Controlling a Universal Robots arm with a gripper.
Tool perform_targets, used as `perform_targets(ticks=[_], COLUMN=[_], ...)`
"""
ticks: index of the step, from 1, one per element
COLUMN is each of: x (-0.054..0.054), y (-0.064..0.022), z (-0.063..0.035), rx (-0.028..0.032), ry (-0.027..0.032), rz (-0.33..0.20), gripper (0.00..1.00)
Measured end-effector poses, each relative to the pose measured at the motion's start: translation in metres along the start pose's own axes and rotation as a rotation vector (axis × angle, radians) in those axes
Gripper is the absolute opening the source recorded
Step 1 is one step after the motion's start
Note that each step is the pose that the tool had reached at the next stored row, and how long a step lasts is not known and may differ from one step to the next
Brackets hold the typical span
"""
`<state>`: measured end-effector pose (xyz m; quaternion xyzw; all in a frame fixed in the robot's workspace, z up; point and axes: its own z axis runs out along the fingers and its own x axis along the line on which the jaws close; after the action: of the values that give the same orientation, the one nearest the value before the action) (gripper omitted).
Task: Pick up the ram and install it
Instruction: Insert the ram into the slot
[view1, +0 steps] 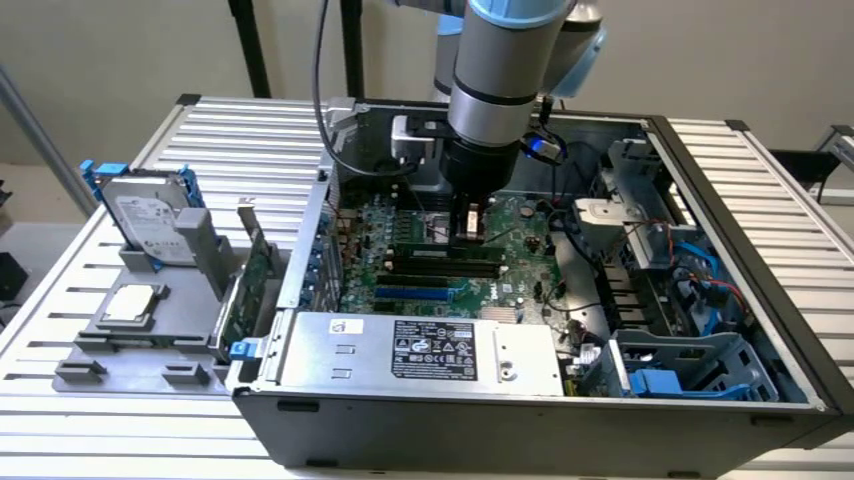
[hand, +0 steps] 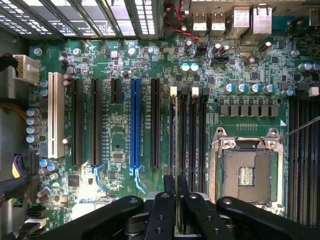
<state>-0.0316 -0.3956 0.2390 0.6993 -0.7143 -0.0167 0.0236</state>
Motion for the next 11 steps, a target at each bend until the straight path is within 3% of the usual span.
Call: perform_targets(ticks=[11], x=[-0.0001], y=[0.0006], z=[0.0075], rx=[-0.0009], ry=[0.0055], rz=[-0.001], gripper=[0.13])
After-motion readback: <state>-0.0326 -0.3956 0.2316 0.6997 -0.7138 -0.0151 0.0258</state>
